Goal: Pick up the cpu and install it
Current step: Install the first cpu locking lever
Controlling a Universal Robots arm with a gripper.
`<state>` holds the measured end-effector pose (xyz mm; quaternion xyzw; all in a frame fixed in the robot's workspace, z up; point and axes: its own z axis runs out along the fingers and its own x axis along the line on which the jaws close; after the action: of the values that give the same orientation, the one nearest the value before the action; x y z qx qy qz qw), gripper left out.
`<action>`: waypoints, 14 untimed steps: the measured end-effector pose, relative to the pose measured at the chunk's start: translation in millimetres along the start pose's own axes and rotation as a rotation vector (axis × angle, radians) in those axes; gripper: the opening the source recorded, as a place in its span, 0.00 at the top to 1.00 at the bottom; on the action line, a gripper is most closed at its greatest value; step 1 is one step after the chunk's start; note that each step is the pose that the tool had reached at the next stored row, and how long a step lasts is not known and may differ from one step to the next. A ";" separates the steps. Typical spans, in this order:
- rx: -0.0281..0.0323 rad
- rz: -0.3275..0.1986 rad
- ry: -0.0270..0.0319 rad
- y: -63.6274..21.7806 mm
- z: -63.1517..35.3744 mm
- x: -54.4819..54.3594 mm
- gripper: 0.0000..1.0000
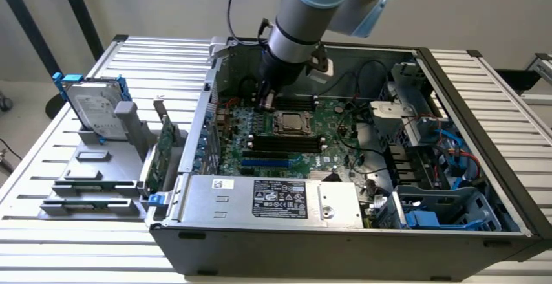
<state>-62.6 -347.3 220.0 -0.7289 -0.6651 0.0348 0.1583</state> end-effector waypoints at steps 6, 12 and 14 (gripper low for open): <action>-0.0100 0.059 0.0174 -1.6 0.5 -0.2 0.89; -0.0203 0.120 0.0351 -3.1 0.9 -0.4 0.89; -0.0235 0.139 0.0410 -3.7 1.1 -0.4 0.89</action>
<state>-66.6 -347.3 220.0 -0.7758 -0.6098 0.0230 0.1605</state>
